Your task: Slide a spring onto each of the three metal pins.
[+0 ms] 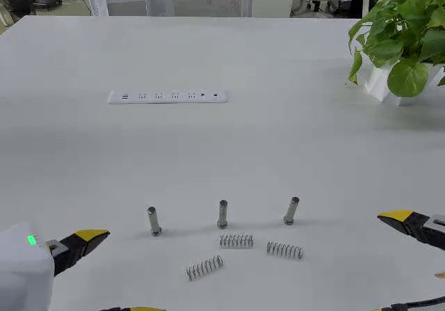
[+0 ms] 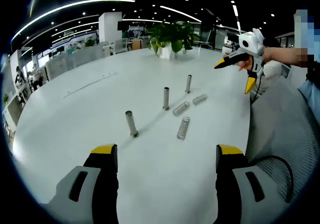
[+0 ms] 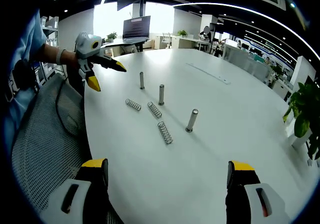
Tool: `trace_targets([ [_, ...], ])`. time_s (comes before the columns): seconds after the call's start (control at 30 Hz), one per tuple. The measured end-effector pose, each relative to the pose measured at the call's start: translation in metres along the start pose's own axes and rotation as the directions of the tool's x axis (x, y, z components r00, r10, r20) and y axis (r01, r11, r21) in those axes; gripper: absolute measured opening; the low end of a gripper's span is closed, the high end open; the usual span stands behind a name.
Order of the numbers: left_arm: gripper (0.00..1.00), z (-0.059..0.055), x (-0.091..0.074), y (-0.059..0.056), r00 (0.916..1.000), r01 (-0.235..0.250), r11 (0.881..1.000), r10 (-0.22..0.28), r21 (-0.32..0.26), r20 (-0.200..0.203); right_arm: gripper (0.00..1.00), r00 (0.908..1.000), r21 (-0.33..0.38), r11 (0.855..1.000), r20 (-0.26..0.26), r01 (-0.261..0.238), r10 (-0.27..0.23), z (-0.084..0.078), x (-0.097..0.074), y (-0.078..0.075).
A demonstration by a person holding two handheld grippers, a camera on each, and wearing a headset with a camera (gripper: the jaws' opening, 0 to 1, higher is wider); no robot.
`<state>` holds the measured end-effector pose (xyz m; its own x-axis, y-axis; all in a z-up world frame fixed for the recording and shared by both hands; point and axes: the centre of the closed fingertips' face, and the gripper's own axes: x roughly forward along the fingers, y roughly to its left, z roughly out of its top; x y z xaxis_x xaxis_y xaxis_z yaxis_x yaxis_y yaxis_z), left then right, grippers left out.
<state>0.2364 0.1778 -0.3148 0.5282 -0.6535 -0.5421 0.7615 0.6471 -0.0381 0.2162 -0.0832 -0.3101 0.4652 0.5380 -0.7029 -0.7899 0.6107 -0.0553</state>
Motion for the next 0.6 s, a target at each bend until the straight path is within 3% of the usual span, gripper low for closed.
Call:
trace_targets([
  [0.6,0.45,-0.005,0.036,-0.015,0.9967,0.076,0.996,-0.074,0.05,-0.031,0.99,0.9997,0.01,1.0,-0.017,0.016,-0.016,-0.009,-0.008,-0.005],
])
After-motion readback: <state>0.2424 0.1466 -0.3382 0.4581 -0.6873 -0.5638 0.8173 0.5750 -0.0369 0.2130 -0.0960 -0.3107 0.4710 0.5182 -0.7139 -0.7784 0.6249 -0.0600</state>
